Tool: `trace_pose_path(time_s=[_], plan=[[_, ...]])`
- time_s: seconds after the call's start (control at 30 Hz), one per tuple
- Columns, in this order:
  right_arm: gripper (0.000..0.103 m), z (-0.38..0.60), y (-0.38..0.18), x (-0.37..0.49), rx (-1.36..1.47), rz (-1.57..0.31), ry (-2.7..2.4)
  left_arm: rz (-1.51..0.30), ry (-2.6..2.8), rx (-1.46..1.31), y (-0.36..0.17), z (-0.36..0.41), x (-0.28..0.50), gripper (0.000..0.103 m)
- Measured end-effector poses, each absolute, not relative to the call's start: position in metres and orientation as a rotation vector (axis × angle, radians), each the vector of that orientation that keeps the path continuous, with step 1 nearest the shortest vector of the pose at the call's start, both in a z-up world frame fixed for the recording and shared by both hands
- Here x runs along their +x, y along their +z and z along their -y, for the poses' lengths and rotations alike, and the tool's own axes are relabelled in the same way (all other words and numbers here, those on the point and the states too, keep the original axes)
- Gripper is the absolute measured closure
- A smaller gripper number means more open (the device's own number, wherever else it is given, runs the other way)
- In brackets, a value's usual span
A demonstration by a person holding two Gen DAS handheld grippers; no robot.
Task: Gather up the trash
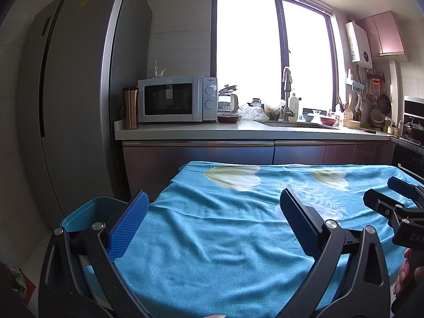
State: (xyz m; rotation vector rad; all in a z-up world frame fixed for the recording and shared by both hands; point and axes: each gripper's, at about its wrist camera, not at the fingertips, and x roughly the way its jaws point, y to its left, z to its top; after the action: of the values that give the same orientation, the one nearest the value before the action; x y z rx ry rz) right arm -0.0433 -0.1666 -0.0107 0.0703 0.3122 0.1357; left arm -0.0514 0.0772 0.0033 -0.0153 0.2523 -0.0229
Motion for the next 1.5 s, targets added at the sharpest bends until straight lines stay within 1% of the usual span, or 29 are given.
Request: trace_pose_path(time_s=[1.5], plan=[[0.007,0.1642,-0.0091,-0.0428,0.074,-0.300,0.122,-0.251,-0.016,-0.022,0.0040,-0.0773,-0.0504,0.005]])
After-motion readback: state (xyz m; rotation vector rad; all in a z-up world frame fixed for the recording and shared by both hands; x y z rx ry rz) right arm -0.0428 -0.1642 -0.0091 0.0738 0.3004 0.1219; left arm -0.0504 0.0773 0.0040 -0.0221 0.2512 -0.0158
